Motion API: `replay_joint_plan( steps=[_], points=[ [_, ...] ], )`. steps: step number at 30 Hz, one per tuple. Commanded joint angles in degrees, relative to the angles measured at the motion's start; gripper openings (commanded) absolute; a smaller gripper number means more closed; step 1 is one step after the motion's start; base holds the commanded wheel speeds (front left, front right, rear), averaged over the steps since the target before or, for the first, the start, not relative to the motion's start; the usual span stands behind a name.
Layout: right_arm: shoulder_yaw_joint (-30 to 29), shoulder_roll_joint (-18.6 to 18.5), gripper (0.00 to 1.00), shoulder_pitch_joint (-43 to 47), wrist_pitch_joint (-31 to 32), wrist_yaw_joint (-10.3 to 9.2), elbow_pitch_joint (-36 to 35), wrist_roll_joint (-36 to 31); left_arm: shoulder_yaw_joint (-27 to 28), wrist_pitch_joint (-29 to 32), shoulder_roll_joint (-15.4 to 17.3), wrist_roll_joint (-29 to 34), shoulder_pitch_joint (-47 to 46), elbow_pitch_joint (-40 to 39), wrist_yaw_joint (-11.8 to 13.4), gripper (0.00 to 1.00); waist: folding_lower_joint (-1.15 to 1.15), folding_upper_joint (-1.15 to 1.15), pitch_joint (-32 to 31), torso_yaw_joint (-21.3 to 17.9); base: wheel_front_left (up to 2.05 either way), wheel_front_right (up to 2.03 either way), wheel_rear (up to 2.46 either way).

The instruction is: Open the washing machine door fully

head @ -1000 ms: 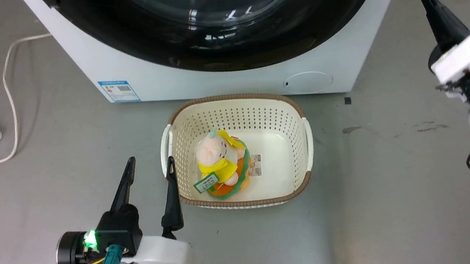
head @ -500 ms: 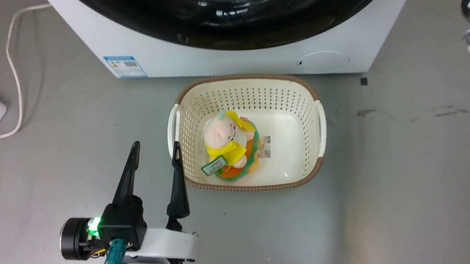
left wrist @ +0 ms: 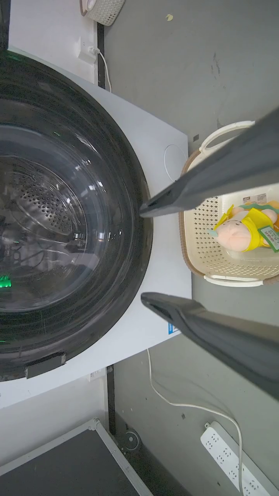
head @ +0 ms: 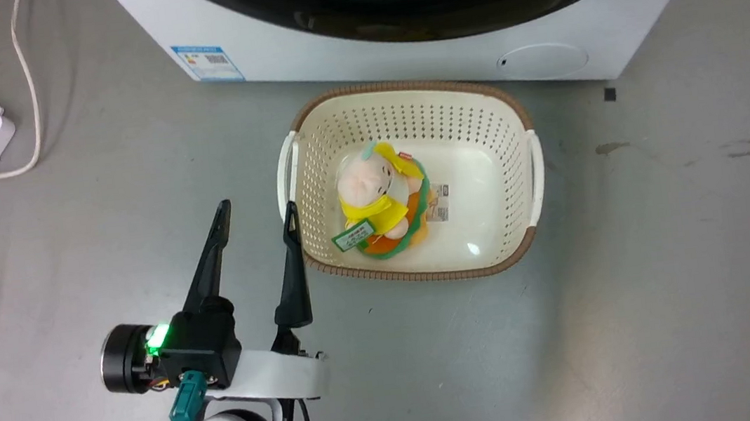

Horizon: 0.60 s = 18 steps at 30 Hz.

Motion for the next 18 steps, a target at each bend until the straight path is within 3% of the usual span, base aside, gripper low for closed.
replay_joint_plan(
  steps=[1, 10, 18],
  points=[
    [-0.32, -0.87, 0.00, -3.51, 1.12, 0.07, 2.12, 1.86, -0.47, -0.72, 0.06, -0.39, -1.30, -0.33, 0.37, 1.00, 0.00, 0.00, 0.75, 0.42, 0.00, 0.00, 0.00],
    [0.39, -3.22, 0.00, -14.84, 9.47, 0.07, 13.44, 6.08, -2.07, -2.03, 0.06, -1.14, -3.02, -0.42, 1.04, 1.00, 0.00, 0.00, 3.80, 1.95, 0.00, 0.00, 0.00],
    [-0.17, -3.83, 0.00, -19.37, 15.62, 0.07, 19.78, 10.45, -3.37, -2.99, 0.07, -1.88, -4.14, -0.62, 1.86, 1.00, 0.00, 0.00, 5.03, 3.10, 0.00, 0.00, 0.00]
  ],
)
